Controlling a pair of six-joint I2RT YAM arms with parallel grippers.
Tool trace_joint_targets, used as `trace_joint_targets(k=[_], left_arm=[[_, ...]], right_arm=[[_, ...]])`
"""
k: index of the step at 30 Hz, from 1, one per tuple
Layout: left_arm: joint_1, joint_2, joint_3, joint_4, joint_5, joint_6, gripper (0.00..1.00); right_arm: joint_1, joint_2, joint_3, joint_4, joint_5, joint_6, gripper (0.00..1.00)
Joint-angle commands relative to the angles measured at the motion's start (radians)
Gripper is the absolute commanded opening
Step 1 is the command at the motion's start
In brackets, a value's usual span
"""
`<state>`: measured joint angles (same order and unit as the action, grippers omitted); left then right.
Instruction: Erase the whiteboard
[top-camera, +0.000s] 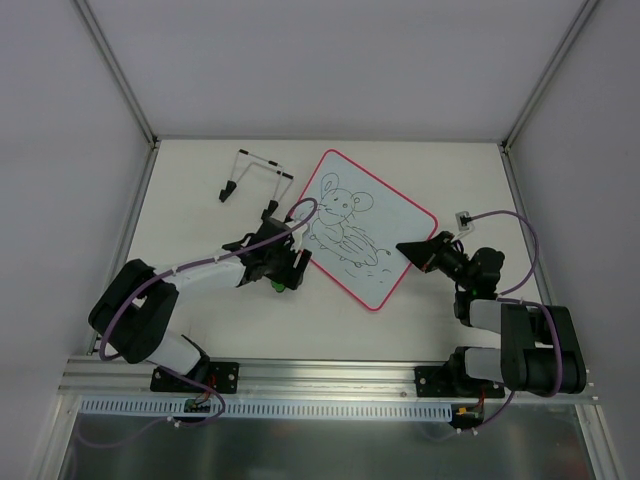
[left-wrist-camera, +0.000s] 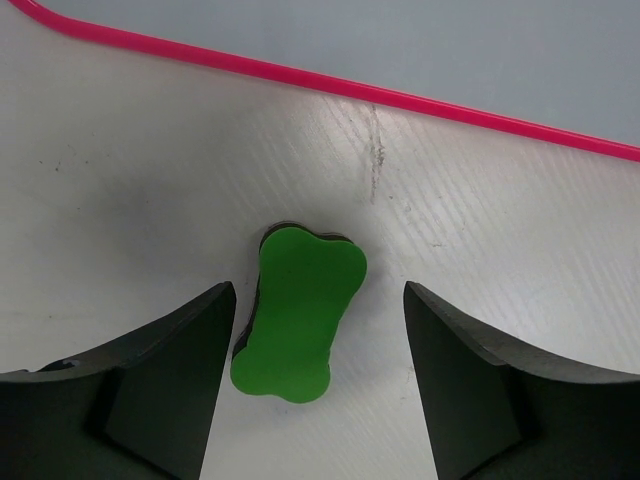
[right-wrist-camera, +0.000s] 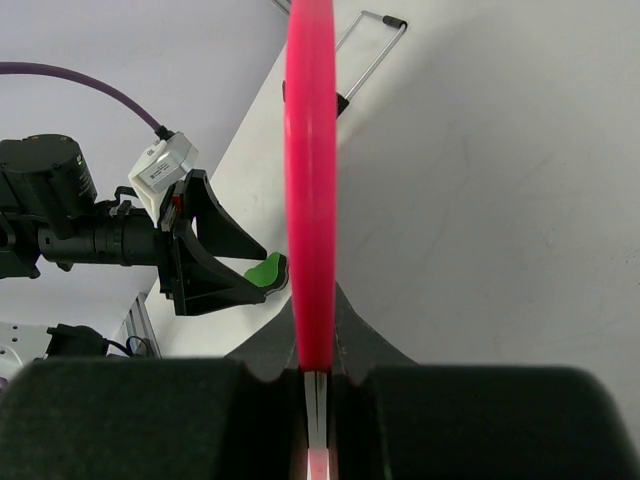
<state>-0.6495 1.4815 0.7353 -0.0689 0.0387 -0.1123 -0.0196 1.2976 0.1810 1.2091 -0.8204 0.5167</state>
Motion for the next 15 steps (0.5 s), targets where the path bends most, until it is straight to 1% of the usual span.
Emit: trace_joint_targets(k=[1,3,10,12,13,15], left_arm=[[-0.018,-0.012,0.039,-0.040,-0.028,-0.001,0.68],[-0.025,-0.015,0.038,-0.052,-0.031,-0.007,0.65],[-0.039,0.016,0.050,-0.092,-0.033,-0.041,0.60],[-0.042,0.017,0.061,-0.110,-0.033,-0.044,0.57],[-0.045,0.013,0.067,-0.117,-0.057,-0.050,0.57],[-0.050,0.007,0.070,-0.129,-0.059,-0.052,0.56]], right_arm=[[-0.011,-0.017,0.005,0.139,-0.005,-0.030,0.00],[-0.011,-0.015,0.005,0.138,-0.005,-0.029,0.00],[-0.011,-0.017,0.003,0.139,-0.005,-0.027,0.00],[-0.011,-0.018,0.003,0.138,-0.008,-0.029,0.00],[-0.011,-0.020,0.002,0.138,-0.006,-0.027,0.00],[-0.011,-0.018,0.003,0.139,-0.006,-0.027,0.00]])
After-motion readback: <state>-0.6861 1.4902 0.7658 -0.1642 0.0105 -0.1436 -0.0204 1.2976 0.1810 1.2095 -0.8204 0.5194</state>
